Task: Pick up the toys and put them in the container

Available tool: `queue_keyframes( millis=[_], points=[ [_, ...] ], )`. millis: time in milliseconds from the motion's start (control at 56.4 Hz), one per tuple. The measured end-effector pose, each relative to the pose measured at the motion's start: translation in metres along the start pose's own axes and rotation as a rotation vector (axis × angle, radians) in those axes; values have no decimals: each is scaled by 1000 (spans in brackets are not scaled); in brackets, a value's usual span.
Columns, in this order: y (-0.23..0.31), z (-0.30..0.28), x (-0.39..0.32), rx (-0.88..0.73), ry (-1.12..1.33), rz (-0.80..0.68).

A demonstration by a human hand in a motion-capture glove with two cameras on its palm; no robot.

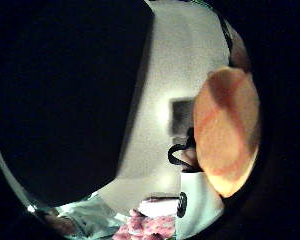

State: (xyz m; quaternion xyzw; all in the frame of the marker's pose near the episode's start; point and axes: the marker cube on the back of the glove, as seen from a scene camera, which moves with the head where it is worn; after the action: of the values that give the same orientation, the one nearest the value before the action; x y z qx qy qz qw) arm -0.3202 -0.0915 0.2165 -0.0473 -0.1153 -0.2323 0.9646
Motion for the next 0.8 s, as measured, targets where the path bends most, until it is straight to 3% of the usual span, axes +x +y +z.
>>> queue_keyframes(
  millis=[89,195,319,568,798],
  points=[
    [11,-8,-9,-125,-122,-18],
    [32,-35,-26,-145,-178,-32],
    [52,-94,-53,-74,-113,-32],
    [29,-230,-106,136,-91,-117],
    [-27,-263,-182,349,-195,-207]
  ],
)
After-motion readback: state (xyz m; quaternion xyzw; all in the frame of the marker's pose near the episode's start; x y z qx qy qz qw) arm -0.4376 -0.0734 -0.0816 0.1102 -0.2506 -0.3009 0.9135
